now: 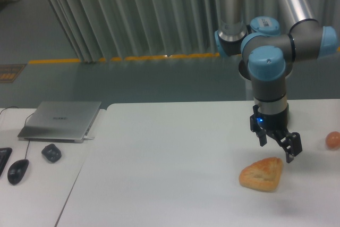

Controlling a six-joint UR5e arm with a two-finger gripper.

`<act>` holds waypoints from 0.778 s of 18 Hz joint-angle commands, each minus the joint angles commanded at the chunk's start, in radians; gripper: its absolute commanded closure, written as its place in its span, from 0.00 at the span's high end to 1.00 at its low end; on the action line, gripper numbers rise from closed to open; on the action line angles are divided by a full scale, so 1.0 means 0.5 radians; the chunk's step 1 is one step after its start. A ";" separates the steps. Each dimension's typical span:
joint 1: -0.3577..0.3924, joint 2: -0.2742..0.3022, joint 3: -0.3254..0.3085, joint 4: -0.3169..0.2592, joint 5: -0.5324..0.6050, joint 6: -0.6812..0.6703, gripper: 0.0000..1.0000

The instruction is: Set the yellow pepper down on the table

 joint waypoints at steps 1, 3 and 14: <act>0.006 0.006 0.003 0.000 0.000 0.000 1.00; 0.015 0.006 0.009 0.006 -0.055 -0.009 1.00; 0.150 0.049 -0.040 0.156 -0.092 0.003 1.00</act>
